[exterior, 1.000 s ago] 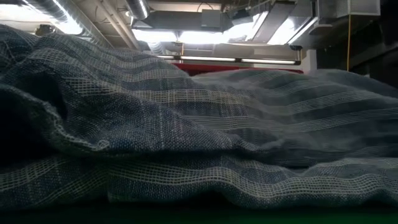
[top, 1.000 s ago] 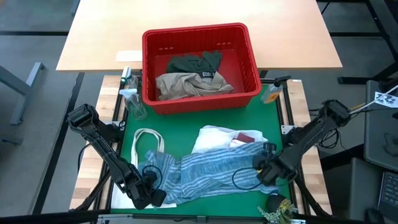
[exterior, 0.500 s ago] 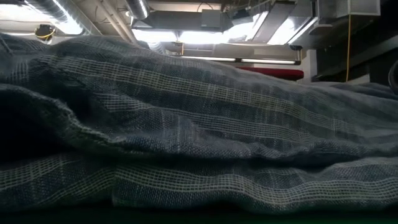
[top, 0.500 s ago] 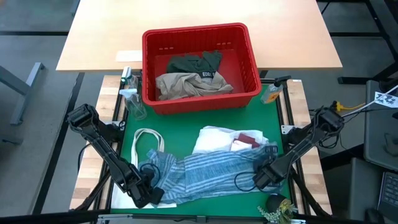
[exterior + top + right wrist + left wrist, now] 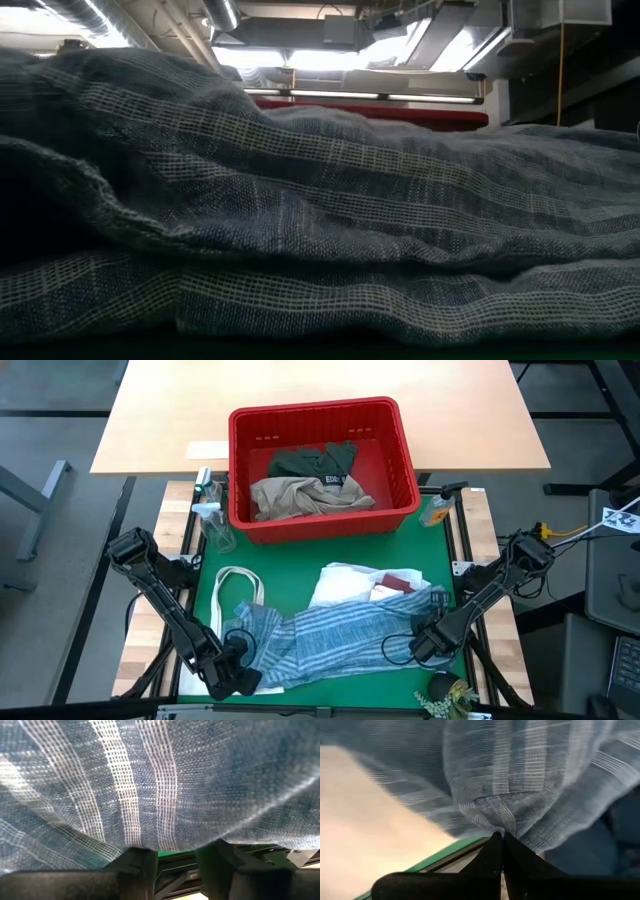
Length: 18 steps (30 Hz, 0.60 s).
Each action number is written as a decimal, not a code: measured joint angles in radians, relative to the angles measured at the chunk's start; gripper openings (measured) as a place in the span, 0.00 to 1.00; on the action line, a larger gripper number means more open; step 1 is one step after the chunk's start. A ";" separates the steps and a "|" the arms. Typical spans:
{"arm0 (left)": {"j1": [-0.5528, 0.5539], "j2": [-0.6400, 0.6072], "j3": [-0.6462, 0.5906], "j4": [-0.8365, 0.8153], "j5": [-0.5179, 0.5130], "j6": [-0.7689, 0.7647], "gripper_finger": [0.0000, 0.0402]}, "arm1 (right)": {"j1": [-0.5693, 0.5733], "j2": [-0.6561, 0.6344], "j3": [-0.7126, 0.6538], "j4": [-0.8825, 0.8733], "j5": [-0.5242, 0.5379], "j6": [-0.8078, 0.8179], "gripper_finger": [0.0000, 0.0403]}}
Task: Fold Laundry from Bin
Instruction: Fold the blue checkered polo shirt
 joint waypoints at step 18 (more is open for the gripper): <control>-0.015 0.000 0.000 0.033 -0.023 -0.002 0.29 | 0.000 0.000 0.000 0.005 -0.008 -0.014 0.31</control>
